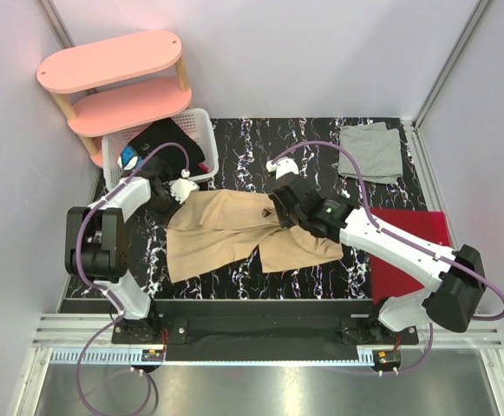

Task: Fold and stack the t-shirts
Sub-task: Flatten the tshirt out

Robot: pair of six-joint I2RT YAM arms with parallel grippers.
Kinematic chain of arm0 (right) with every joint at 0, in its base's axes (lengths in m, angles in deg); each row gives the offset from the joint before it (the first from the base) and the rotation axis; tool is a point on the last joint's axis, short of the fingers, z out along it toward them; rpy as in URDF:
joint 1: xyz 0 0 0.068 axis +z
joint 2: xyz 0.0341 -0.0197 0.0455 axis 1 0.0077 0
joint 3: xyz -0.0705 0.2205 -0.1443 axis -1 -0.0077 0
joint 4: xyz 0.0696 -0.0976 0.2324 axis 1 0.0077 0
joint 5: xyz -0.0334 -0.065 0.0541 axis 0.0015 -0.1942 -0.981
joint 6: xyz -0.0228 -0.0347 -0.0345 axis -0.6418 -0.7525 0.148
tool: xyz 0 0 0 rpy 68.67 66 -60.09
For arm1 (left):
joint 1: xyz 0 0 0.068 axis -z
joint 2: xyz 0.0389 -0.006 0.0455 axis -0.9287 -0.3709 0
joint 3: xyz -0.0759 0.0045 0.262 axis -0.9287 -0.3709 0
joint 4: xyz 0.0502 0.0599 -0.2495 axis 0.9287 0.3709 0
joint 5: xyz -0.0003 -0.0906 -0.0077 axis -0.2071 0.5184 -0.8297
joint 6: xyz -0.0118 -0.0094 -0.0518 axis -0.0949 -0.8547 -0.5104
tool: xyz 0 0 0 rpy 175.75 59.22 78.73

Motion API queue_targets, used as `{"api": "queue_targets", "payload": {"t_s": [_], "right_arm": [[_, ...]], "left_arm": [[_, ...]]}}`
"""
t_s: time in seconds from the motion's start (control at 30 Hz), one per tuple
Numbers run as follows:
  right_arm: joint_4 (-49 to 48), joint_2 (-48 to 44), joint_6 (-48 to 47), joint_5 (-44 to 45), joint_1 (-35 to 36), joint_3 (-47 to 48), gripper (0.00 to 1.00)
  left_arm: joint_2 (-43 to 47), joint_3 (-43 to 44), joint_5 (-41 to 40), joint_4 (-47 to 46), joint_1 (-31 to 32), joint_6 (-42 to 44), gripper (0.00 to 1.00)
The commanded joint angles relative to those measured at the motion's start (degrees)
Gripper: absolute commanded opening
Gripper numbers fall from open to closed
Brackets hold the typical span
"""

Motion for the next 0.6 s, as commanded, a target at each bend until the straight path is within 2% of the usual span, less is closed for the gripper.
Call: {"api": "queue_targets", "payload": {"t_s": [0.0,0.33,0.57], "right_arm": [[-1.9,-2.2,0.2,1.4,0.0,0.2,0.00],[-1.7,-3.2,-1.6,4.5,0.0,1.5,0.00],[0.6,-9.5,-6.3,12.7,0.0,8.3,0.00]], "left_arm": [[-1.2,0.7,2.6,-0.4,-0.3,-0.4,0.00],[2.6,2.2,3.2,-1.3,-0.3,-2.0,0.00],[15.5,9.1,2.4,1.7,-1.7,-4.4,0.00]]}}
